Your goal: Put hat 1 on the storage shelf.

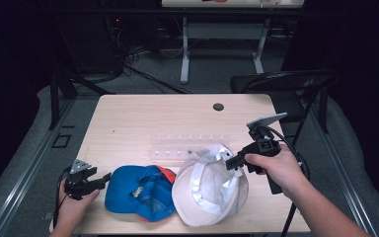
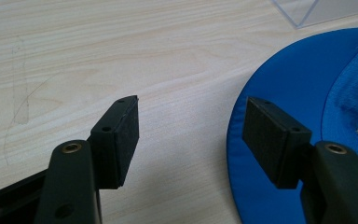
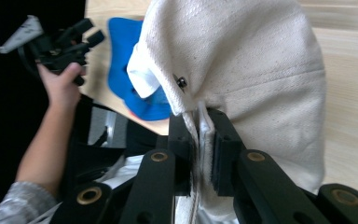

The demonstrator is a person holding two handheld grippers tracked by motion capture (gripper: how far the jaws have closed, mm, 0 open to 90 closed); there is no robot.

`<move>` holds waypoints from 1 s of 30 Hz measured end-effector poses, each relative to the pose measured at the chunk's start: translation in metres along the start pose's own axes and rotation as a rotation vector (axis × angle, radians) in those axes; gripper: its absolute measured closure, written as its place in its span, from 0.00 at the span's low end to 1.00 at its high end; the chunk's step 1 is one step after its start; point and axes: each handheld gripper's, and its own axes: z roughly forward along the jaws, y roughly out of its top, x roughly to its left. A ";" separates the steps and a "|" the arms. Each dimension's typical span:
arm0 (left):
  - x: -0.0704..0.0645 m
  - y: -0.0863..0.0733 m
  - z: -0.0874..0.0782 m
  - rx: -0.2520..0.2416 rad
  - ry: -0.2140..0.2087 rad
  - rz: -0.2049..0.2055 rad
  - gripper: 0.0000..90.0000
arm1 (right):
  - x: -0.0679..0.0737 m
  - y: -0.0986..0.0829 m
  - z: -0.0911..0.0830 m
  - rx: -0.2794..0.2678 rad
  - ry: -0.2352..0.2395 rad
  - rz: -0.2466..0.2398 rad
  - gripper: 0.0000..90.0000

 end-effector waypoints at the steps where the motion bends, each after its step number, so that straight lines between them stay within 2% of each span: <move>1: 0.000 0.000 0.000 0.000 0.000 0.001 0.41 | 0.002 0.001 -0.003 0.013 0.012 -0.010 0.90; 2: 0.000 0.000 0.000 0.000 0.000 0.000 0.41 | 0.006 0.000 -0.003 -0.003 0.028 0.003 0.90; 5: 0.000 0.000 0.000 -0.004 0.001 0.001 0.41 | 0.011 0.002 -0.009 0.001 0.081 -0.004 0.90; 6: 0.000 0.000 0.000 -0.004 0.001 0.001 0.41 | 0.011 0.002 -0.009 0.001 0.081 -0.004 0.90; 8: 0.000 0.000 0.000 -0.009 0.002 0.001 0.41 | 0.015 0.003 -0.012 -0.022 0.124 0.000 0.90; 10: 0.000 0.000 0.000 -0.008 0.002 0.001 0.41 | 0.015 0.003 -0.013 -0.025 0.130 -0.017 0.90; 12: 0.000 0.000 0.000 -0.005 0.002 0.001 0.41 | 0.016 0.004 -0.018 -0.035 0.141 -0.004 0.90; 16: 0.000 0.000 0.000 -0.005 0.001 0.004 0.41 | 0.014 0.008 -0.029 -0.089 0.166 0.009 0.90; 20: -0.001 0.000 0.001 -0.005 0.000 0.004 0.41 | 0.014 0.014 -0.037 -0.134 0.226 0.022 0.90; 27: -0.002 0.000 0.000 -0.013 -0.011 0.010 0.43 | 0.023 0.029 -0.037 -0.167 0.280 0.022 0.90; 30: -0.005 0.001 -0.003 -0.051 -0.019 0.030 0.44 | 0.028 0.036 -0.035 -0.175 0.282 0.021 0.90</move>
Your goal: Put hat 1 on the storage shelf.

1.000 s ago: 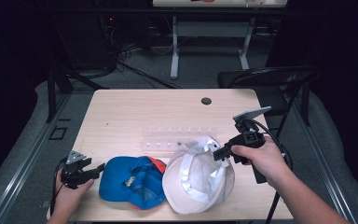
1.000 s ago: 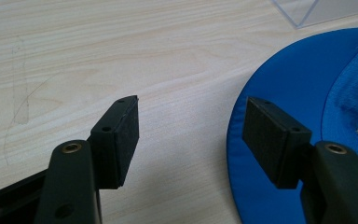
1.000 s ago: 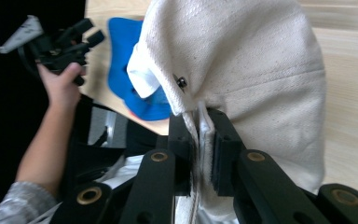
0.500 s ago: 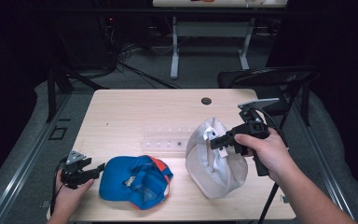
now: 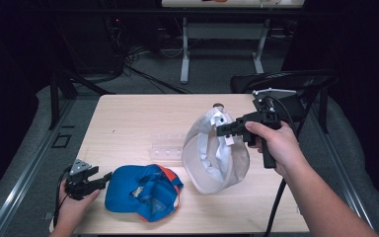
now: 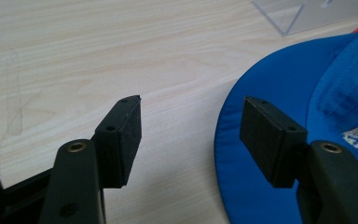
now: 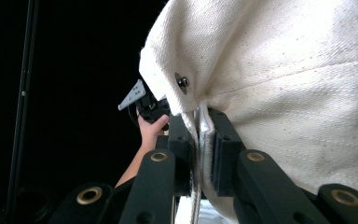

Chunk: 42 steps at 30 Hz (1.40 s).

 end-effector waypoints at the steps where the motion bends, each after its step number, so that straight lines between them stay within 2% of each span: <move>1: -0.002 0.001 -0.001 -0.011 -0.003 0.002 0.44 | 0.001 0.002 0.001 0.001 -0.003 -0.002 0.90; 2: -0.002 0.001 -0.001 -0.011 -0.003 0.002 0.45 | 0.003 0.004 0.003 -0.002 -0.006 0.000 0.90; 5: -0.014 0.006 -0.007 -0.051 -0.036 0.026 0.46 | 0.007 0.011 0.007 -0.011 -0.007 -0.002 0.90; 10: -0.038 0.018 -0.013 -0.082 -0.086 0.099 0.46 | 0.013 0.020 0.012 -0.027 -0.002 -0.006 0.90; 12: -0.051 0.023 -0.013 -0.084 -0.124 0.125 0.46 | 0.016 0.024 0.014 -0.026 0.001 -0.006 0.90; 15: -0.073 0.030 -0.012 -0.083 -0.145 0.197 0.46 | 0.019 0.028 0.017 -0.035 0.008 -0.008 0.90; 19: -0.103 0.039 -0.012 -0.089 -0.166 0.262 0.51 | 0.024 0.033 0.022 -0.043 0.012 -0.009 0.90; 20: -0.109 0.041 -0.012 -0.092 -0.170 0.273 0.52 | 0.026 0.034 0.023 -0.042 0.011 -0.009 0.90; 21: -0.109 0.041 -0.012 -0.092 -0.170 0.273 0.53 | 0.026 0.034 0.023 -0.042 0.011 -0.009 0.90; 25: -0.137 0.056 -0.006 -0.115 -0.216 0.310 0.53 | 0.031 0.039 0.029 -0.054 0.015 -0.013 0.90; 26: -0.137 0.056 -0.006 -0.115 -0.216 0.310 0.53 | 0.032 0.040 0.030 -0.052 0.017 -0.011 0.90; 28: -0.155 0.065 -0.002 -0.122 -0.239 0.345 0.53 | 0.033 0.042 0.032 -0.055 0.014 -0.012 0.90; 30: -0.166 0.071 0.001 -0.134 -0.252 0.364 0.53 | 0.034 0.044 0.035 -0.053 0.013 -0.011 0.90; 31: -0.166 0.071 0.001 -0.134 -0.252 0.364 0.52 | 0.035 0.045 0.036 -0.055 0.015 -0.011 0.90; 32: -0.175 0.075 0.005 -0.139 -0.255 0.373 0.52 | 0.036 0.046 0.038 -0.058 0.016 -0.007 0.90; 34: -0.183 0.079 0.009 -0.138 -0.272 0.377 0.51 | 0.038 0.048 0.041 -0.054 0.018 -0.011 0.90; 38: -0.198 0.083 0.015 -0.126 -0.274 0.419 0.51 | 0.042 0.051 0.047 -0.049 0.026 -0.014 0.90; 42: -0.210 0.085 0.021 -0.116 -0.237 0.468 0.56 | 0.047 0.054 0.053 -0.053 0.037 -0.010 0.90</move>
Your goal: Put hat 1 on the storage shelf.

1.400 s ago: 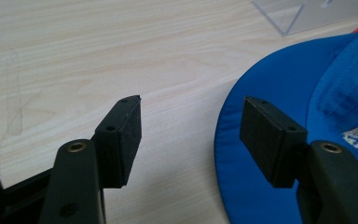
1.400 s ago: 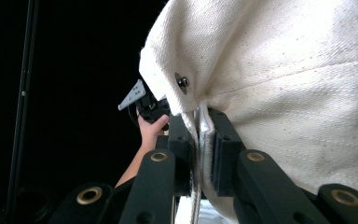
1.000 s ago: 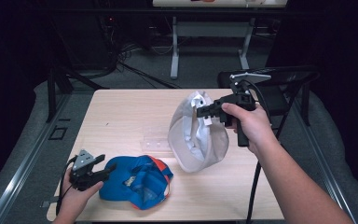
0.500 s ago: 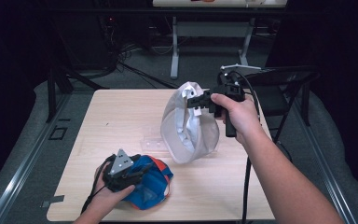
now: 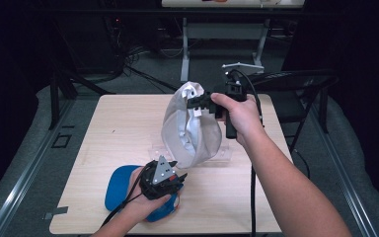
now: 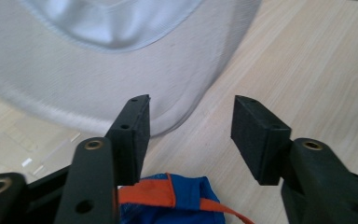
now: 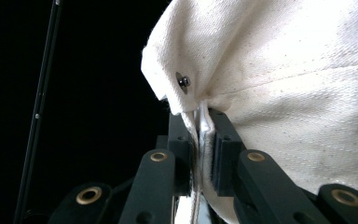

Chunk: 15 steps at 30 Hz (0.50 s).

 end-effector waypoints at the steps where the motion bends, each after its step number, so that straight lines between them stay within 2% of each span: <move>1: -0.001 0.001 0.002 0.003 0.008 -0.001 0.58 | 0.000 0.000 0.001 -0.001 0.005 -0.004 0.90; 3: -0.001 0.002 0.004 0.008 0.019 -0.003 0.61 | 0.001 0.001 0.003 0.003 0.004 -0.001 0.90; 5: 0.000 0.002 0.009 0.019 0.051 -0.001 0.63 | 0.003 0.001 0.006 0.003 0.003 -0.002 0.90; 9: 0.002 0.001 0.014 0.040 0.072 0.002 0.70 | 0.004 0.002 0.009 0.006 0.007 0.002 0.90; 15: 0.007 0.001 0.012 0.035 0.108 0.006 0.82 | 0.005 0.002 0.010 -0.004 0.019 0.005 0.90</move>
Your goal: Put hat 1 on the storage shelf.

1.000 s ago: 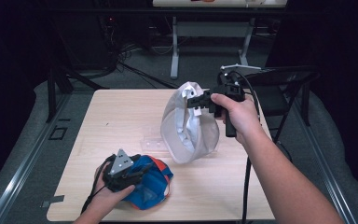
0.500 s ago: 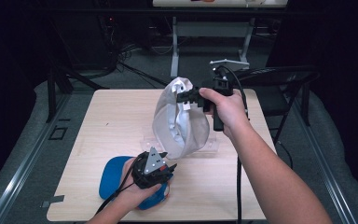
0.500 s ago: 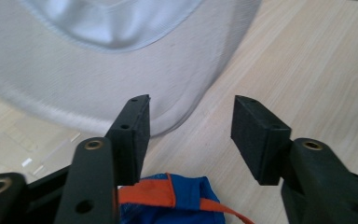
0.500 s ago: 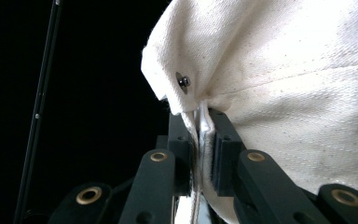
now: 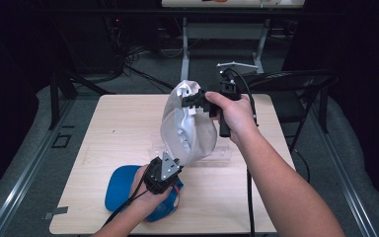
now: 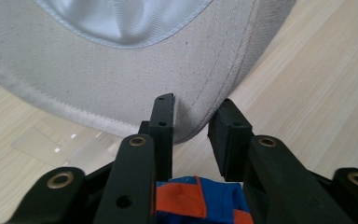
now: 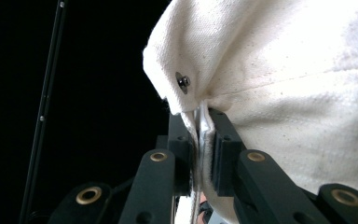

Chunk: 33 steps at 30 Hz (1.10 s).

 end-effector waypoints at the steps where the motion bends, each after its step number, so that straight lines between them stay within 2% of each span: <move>1: 0.000 0.000 0.000 0.000 0.000 0.000 0.83 | 0.000 0.000 0.000 0.000 0.000 0.000 0.90; 7: 0.016 -0.002 -0.008 -0.029 0.017 -0.015 0.90 | 0.005 0.003 -0.001 -0.015 0.000 -0.008 0.90; 11: 0.028 -0.004 -0.010 -0.041 0.000 -0.051 0.91 | 0.008 0.005 0.000 -0.022 -0.005 -0.015 0.90; 14: 0.034 -0.006 -0.010 -0.042 0.002 -0.056 0.91 | 0.009 0.006 0.004 -0.024 -0.014 -0.021 0.90; 17: 0.040 -0.010 -0.008 -0.046 -0.005 -0.081 0.91 | 0.010 0.008 0.011 -0.020 -0.024 -0.023 0.90; 21: 0.046 -0.016 -0.006 -0.045 -0.011 -0.109 0.91 | 0.011 0.009 0.019 -0.009 -0.036 -0.032 0.90; 23: 0.048 -0.018 -0.004 -0.038 -0.010 -0.109 0.91 | 0.011 0.009 0.023 -0.001 -0.042 -0.034 0.90; 33: 0.056 -0.030 0.003 -0.026 -0.006 -0.158 0.91 | 0.006 0.011 0.043 0.025 -0.062 -0.030 0.90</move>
